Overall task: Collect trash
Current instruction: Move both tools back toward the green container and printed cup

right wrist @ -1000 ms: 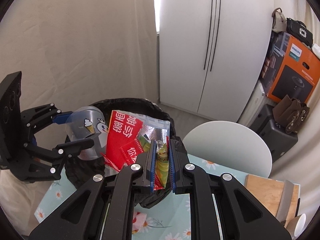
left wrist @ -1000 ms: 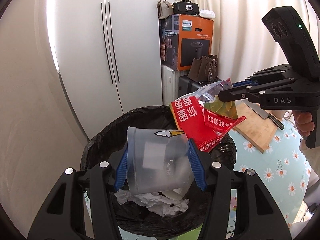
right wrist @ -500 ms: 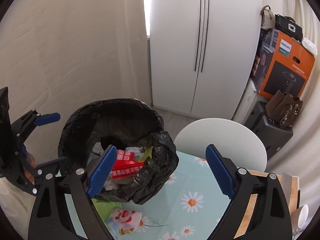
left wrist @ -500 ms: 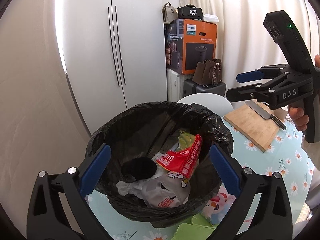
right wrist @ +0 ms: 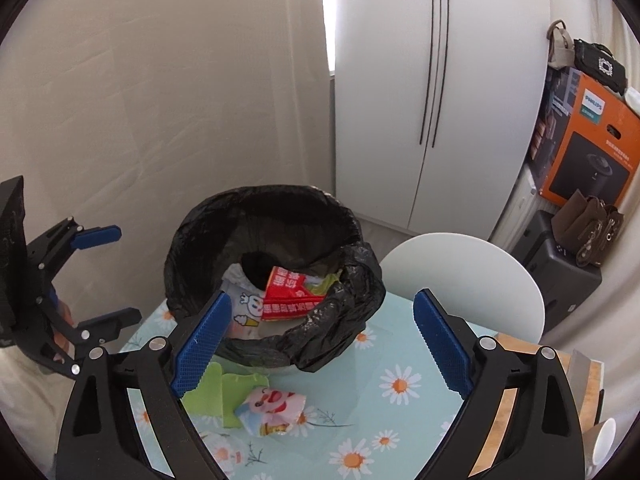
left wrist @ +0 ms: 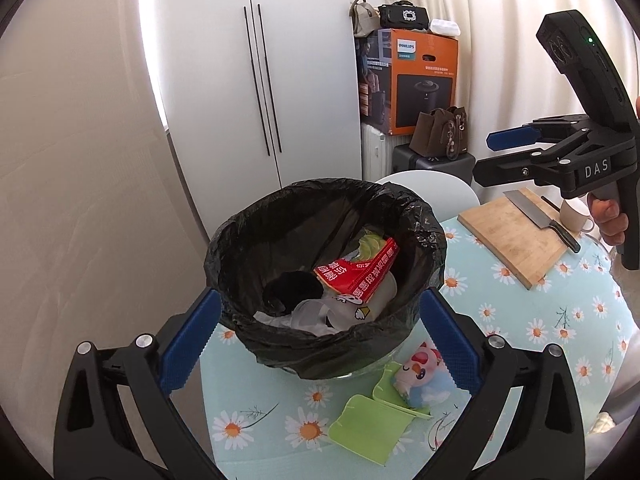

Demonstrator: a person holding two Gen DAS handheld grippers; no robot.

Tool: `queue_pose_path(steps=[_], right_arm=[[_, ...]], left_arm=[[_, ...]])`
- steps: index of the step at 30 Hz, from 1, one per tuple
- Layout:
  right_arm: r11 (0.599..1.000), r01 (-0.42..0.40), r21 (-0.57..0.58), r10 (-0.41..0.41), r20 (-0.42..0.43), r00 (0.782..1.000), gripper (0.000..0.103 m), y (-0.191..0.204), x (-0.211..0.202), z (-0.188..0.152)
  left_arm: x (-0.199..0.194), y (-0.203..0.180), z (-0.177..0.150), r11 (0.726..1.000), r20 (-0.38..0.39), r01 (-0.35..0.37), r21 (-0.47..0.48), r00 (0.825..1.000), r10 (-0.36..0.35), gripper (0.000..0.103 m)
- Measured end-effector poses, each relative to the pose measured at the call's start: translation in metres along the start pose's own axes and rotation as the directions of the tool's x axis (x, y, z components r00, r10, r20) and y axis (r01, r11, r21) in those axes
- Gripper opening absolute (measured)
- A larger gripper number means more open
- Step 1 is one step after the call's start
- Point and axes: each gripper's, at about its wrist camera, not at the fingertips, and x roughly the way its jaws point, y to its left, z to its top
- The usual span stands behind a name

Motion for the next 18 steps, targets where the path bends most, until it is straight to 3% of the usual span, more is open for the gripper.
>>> queue_pose_path(steps=[18], right_arm=[[0.996,-0.062,-0.065,0.062,-0.002,0.998,0.088,0.002,-0.032,-0.029]], left_arm=[[-0.050,-0.011,-0.029,0.978,-0.030,-0.138,-0.160,0.990,0.135,0.097]])
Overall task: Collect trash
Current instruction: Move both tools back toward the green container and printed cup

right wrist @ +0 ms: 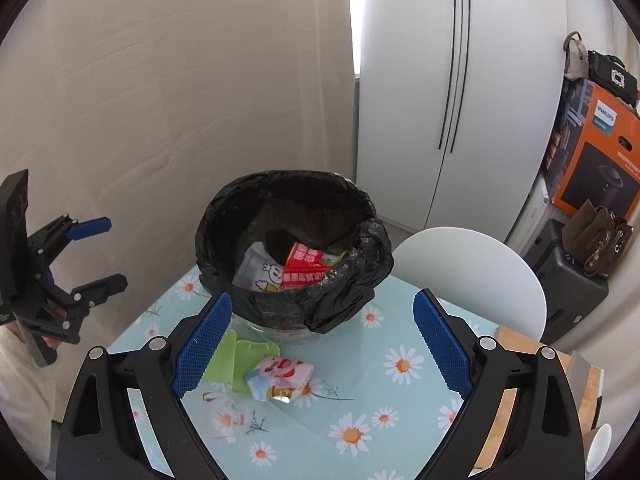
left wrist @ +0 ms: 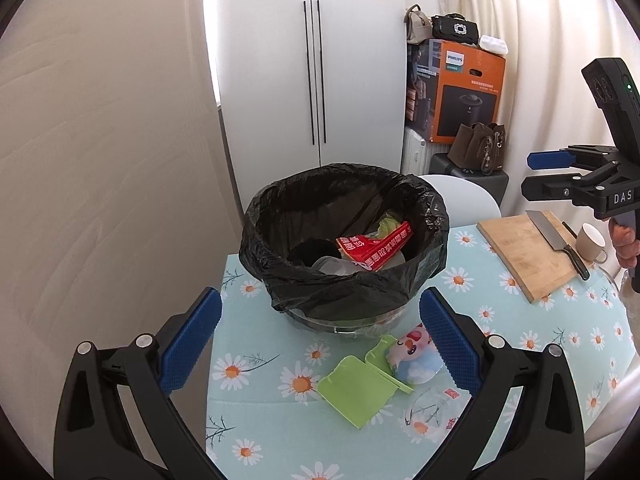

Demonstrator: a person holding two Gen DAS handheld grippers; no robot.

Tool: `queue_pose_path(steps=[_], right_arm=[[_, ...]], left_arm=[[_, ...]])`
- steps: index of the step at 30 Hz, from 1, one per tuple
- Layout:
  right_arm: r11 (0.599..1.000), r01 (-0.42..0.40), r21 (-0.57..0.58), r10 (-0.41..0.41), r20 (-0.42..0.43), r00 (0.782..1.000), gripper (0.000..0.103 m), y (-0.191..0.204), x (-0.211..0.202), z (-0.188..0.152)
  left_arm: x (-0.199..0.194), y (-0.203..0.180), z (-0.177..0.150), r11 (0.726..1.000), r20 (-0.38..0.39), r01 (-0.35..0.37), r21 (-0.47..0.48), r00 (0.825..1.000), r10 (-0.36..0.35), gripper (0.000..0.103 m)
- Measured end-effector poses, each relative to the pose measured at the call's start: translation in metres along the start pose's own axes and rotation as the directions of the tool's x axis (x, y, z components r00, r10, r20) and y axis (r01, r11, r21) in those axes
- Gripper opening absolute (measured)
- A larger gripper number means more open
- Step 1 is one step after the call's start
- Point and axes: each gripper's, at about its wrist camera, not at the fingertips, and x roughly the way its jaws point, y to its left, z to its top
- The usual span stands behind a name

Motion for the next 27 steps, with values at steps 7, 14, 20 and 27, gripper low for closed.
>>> queue_pose_path(steps=[7,14,20,27], right_arm=[[1.000,-0.020,-0.012,0.020,-0.050,0.999,0.088,-0.007,0.006,-0.023],[0.998,-0.051,-0.022,0.049,-0.081,0.996,0.088,-0.008,0.009,-0.043],[0.997,-0.077,-0.027,0.073,-0.124,0.990,0.088,-0.005,0.018,-0.063],[0.993,-0.107,-0.053,0.094,-0.207,0.974,0.088,0.005,0.040,-0.088]], left_arm=[[-0.008,-0.005,-0.022,0.997,-0.055,-0.056,-0.054,0.997,0.053,0.097],[-0.013,-0.009,-0.047,0.991,-0.106,-0.099,-0.088,0.990,0.090,0.097],[-0.011,-0.010,-0.072,0.986,-0.164,-0.123,-0.112,0.981,0.104,0.097],[-0.004,-0.009,-0.097,0.982,-0.218,-0.125,-0.145,0.972,0.092,0.097]])
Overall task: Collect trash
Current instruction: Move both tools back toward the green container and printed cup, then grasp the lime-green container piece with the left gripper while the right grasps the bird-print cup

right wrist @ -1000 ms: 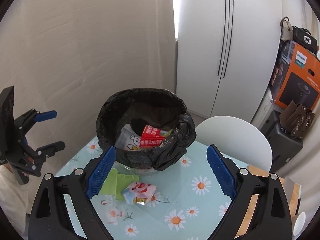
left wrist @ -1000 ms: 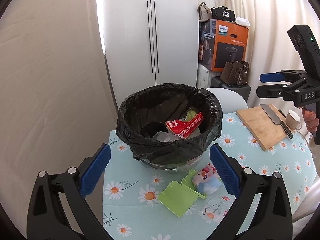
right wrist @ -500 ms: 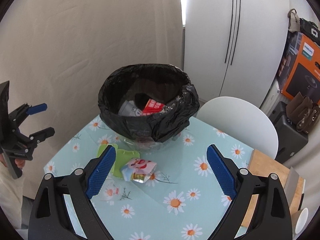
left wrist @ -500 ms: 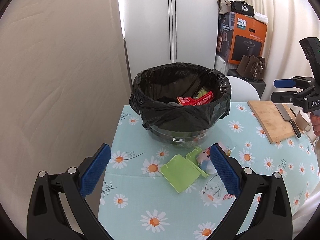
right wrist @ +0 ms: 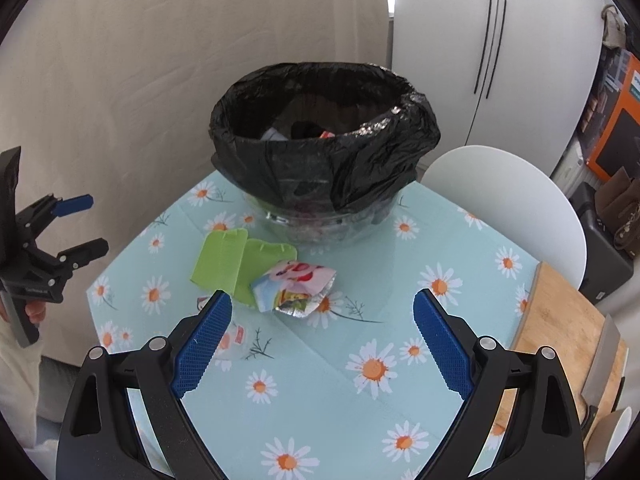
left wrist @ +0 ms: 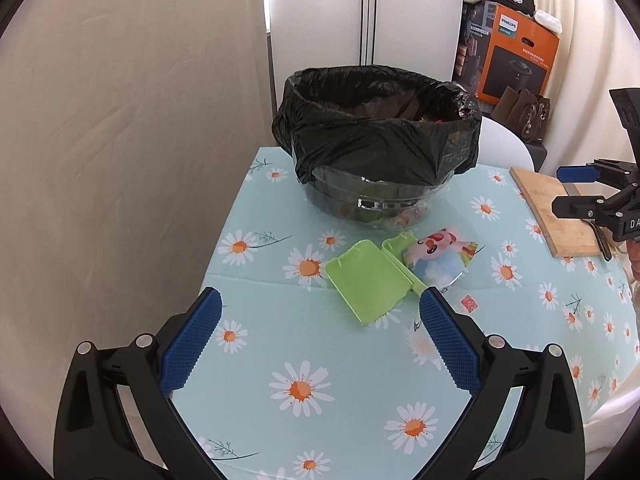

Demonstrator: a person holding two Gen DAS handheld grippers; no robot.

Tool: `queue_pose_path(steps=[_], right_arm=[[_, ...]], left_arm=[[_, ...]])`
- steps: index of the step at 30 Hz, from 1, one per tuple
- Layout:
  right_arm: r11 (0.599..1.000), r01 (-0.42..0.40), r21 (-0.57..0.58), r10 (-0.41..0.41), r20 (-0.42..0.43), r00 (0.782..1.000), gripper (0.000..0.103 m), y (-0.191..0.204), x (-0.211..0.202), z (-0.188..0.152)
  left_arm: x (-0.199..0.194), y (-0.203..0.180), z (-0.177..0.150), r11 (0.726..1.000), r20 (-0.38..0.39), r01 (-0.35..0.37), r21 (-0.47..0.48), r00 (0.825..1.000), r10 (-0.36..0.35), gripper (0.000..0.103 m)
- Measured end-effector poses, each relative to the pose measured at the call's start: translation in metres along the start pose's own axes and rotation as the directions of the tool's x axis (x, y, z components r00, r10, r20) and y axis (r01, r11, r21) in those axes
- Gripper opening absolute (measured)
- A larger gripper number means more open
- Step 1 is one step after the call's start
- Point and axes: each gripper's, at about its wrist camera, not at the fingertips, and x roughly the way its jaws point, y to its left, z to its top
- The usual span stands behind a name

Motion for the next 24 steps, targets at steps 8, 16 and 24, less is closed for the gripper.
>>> queue_pose_path(steps=[8,16,24], right_arm=[[0.999,-0.033,-0.004,0.032,-0.077,0.997,0.088,0.014,0.033,-0.017],[0.998,-0.057,-0.014,0.054,-0.166,0.985,0.088,0.034,0.066,-0.026],[0.997,-0.071,0.002,0.069,-0.226,0.972,0.088,0.050,0.092,-0.030]], left_arm=[[0.029,0.000,-0.016,1.000,-0.064,0.019,0.015,0.998,-0.018,0.097],[0.073,0.011,-0.024,0.998,-0.151,0.064,-0.011,0.986,-0.065,0.097],[0.115,0.016,-0.019,0.993,-0.221,0.117,-0.021,0.968,-0.118,0.097]])
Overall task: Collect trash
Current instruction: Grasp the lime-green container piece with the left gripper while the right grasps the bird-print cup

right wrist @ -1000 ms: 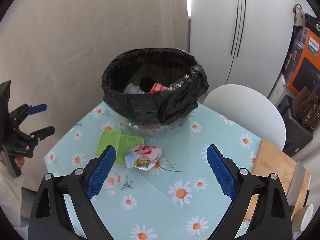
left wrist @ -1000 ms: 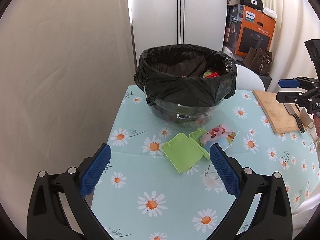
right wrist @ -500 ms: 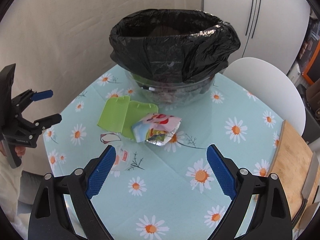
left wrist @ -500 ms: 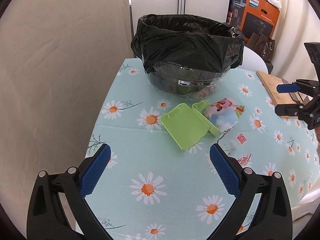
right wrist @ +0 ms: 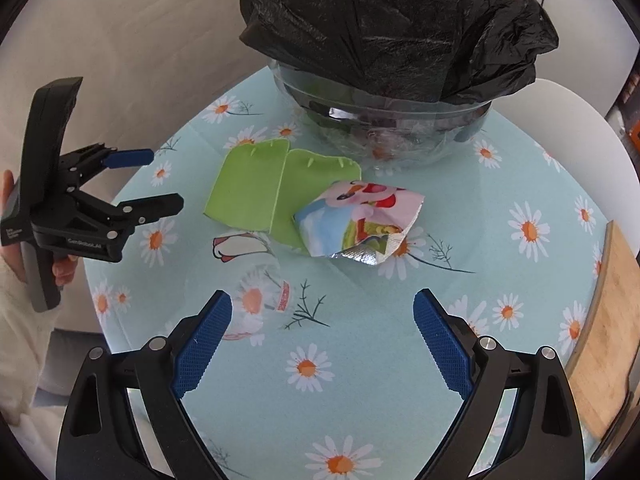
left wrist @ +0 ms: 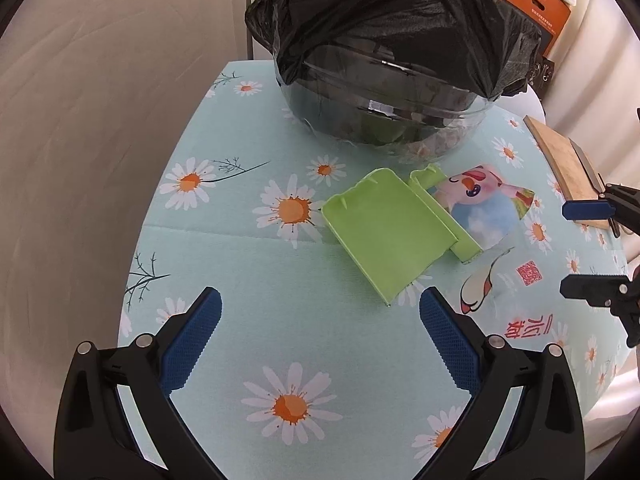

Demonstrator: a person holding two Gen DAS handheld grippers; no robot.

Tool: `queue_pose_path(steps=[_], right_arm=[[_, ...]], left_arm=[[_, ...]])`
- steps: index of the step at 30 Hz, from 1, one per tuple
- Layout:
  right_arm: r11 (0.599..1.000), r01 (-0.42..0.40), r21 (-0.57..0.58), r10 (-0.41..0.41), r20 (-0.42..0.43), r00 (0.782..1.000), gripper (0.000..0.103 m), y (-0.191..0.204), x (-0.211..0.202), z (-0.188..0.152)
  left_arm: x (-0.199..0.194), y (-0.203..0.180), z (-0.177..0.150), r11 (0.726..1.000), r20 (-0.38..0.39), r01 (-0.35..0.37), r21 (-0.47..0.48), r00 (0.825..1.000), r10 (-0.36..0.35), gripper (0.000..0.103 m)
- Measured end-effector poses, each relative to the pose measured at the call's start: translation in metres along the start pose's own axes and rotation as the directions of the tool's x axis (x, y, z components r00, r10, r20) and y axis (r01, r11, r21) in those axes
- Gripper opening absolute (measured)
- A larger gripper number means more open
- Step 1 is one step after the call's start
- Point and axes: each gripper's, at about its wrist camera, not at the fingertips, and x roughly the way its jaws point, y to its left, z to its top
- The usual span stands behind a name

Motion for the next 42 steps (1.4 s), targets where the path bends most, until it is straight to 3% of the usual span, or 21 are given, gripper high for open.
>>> queue_pose_path(steps=[7,9,10,11,13,14,17,20,27,35,42], right_arm=[[0.998,-0.030,0.049,0.032,-0.052,0.998,0.088,0.003,0.019,0.001],[0.996,-0.044,0.079,0.050,-0.064,0.997,0.086,0.001,0.024,0.001],[0.994,-0.056,0.094,0.063,-0.073,0.995,0.073,0.001,0.026,0.001],[0.990,-0.076,0.118,0.086,-0.088,0.992,0.063,-0.001,0.029,0.001],[0.977,-0.128,0.172,0.150,-0.120,0.981,0.011,-0.005,0.037,0.000],[0.970,-0.146,0.196,0.172,-0.122,0.978,0.004,-0.007,0.038,-0.001],[0.966,-0.103,0.235,0.132,-0.111,0.985,0.002,-0.014,0.035,-0.003],[0.957,-0.132,0.258,0.163,-0.103,0.981,0.002,-0.019,0.032,-0.007],[0.952,-0.142,0.271,0.166,-0.067,0.984,0.002,-0.029,0.014,-0.016],[0.956,-0.133,0.262,0.141,-0.014,0.990,0.002,-0.036,-0.014,-0.029],[0.956,-0.153,0.250,0.154,0.014,0.988,0.002,-0.042,-0.033,-0.046]], left_arm=[[0.027,-0.001,0.018,1.000,-0.032,0.013,0.007,0.999,-0.012,0.097],[0.034,-0.004,0.022,1.000,-0.043,0.013,0.016,0.999,-0.013,0.089],[0.039,-0.004,0.024,1.000,-0.061,0.018,0.015,0.998,-0.017,0.085],[0.045,-0.004,0.026,1.000,-0.085,0.029,0.006,0.996,-0.028,0.074],[0.054,-0.005,0.029,0.998,-0.114,0.054,-0.025,0.992,-0.056,0.043],[0.059,-0.007,0.030,0.997,-0.134,0.063,-0.033,0.989,-0.067,0.018],[0.060,-0.010,0.031,0.994,-0.139,0.097,-0.047,0.985,-0.103,0.010],[0.051,-0.009,0.031,0.990,-0.118,0.128,-0.066,0.984,-0.135,0.005],[0.042,-0.010,0.017,0.997,-0.179,0.051,-0.055,0.982,-0.060,0.003],[0.015,-0.006,-0.005,0.997,-0.188,0.014,-0.070,0.982,-0.027,0.002],[-0.003,-0.006,-0.021,0.996,-0.220,-0.058,-0.061,0.974,0.044,0.002]])
